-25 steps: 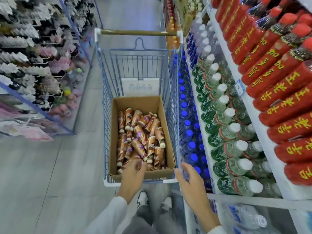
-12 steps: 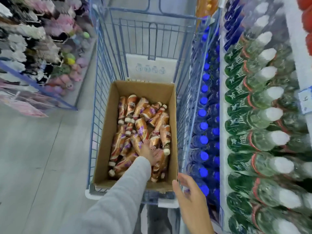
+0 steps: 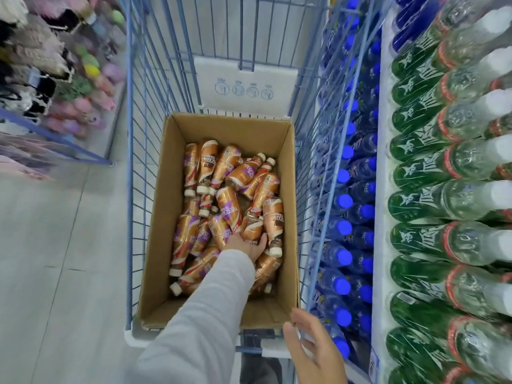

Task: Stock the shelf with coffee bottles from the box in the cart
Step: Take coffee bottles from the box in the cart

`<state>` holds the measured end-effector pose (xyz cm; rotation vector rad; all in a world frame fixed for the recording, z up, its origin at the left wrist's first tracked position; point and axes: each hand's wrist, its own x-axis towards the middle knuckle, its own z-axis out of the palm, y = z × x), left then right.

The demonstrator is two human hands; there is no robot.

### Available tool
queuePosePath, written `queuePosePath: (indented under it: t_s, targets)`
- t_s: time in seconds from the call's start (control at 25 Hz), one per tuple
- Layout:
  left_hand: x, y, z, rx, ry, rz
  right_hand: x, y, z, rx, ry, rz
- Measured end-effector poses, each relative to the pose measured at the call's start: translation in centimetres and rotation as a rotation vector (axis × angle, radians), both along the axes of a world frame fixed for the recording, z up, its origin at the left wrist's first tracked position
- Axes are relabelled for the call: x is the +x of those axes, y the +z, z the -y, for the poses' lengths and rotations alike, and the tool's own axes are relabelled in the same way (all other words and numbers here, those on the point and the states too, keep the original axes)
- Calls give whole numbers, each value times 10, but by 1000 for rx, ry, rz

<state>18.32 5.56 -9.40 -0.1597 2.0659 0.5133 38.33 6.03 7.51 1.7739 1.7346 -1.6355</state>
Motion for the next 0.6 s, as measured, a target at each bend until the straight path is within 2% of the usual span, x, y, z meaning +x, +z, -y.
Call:
queuePosePath:
  t_s: [0.08,0.16,0.24,0.32,0.36,0.4,0.48,0.52,0.6]
  targets:
    - [4,6,11,4,0,18,-3,2,-2,-15,27,1]
    - [10,23,28,136,114,-5,-7,4,-6,-18,59,-9]
    - [12,45,49,376,488,74,-11,6,-8,-18,89,-27]
    - [8,76,63,531,939,301,-16,2,-13,-24,143,-50]
    - [6,87,71,562,1086,403,-21,-4,-16,-16,187,-59]
    - [4,98,79,597,1142,441,-27,-12,-17,0,227,-68]
    - [3,116,99,565,1089,348,-40,-35,-22,33,304,-80]
    - [3,122,113,574,1076,291,-47,-49,-25,49,390,-80]
    - [4,136,142,613,1037,253,-61,-82,-32,133,697,-62]
